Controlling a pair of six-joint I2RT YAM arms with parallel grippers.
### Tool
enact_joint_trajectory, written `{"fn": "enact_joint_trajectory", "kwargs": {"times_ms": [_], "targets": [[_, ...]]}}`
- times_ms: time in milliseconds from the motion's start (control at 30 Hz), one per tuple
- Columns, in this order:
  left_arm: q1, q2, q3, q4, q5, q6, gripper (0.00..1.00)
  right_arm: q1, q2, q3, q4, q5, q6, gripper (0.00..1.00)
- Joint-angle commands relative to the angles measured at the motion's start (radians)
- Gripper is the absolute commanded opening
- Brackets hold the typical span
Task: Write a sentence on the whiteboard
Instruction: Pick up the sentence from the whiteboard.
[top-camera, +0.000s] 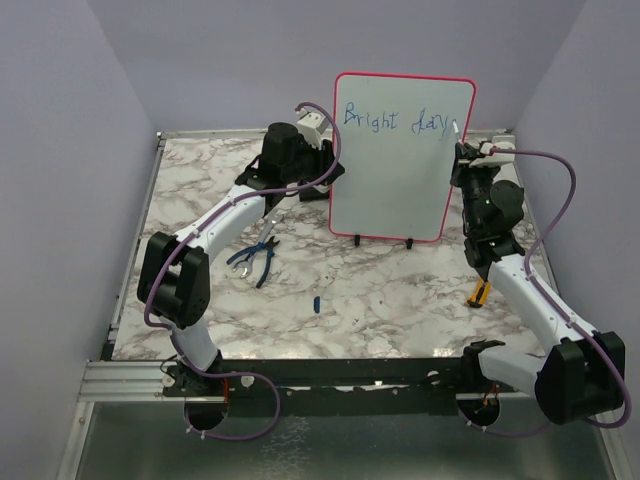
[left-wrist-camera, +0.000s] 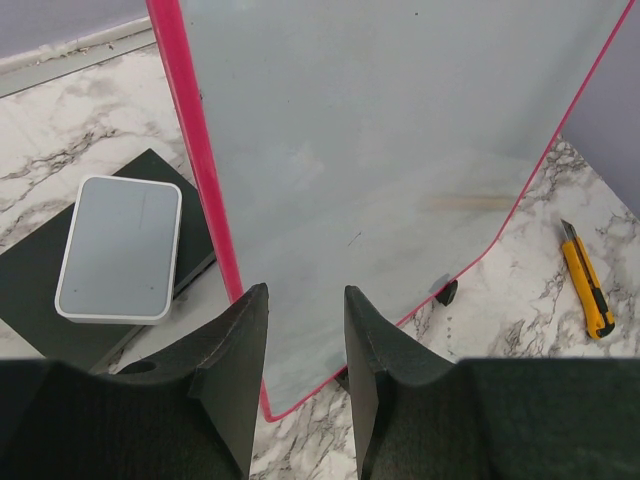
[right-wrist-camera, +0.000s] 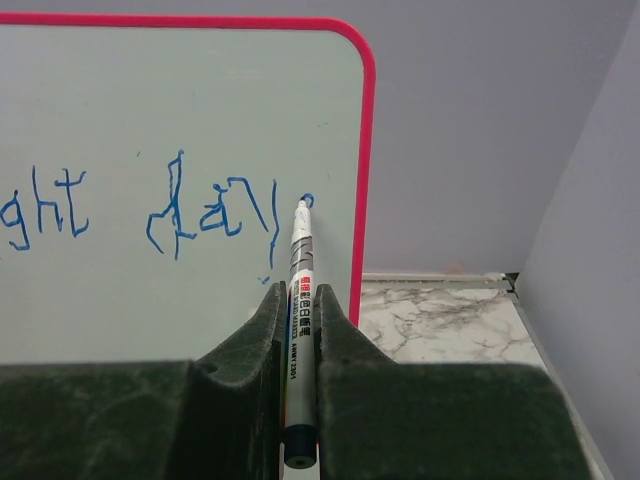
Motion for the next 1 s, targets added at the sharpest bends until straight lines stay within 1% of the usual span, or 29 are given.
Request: {"fn": "enact_joint_trajectory", "kwargs": {"times_ms": [0,333,967], "targets": [[-0.005,-0.035,-0.009,0.005,-0.003,0.008,0.38,-0.004,0.011,0.025,-0.01,-0.029,-0.002,0.01],[-0.006,-0.036,-0.008,0.005,-0.002,0.007,0.38,-0.004,-0.001,0.006,-0.026,-0.027,0.006,0.01],[-0.005,-0.044,-0.009,0.005,-0.001,0.006,0.38,-0.004,-0.017,-0.018,-0.038,0.036,0.009,0.01]]}}
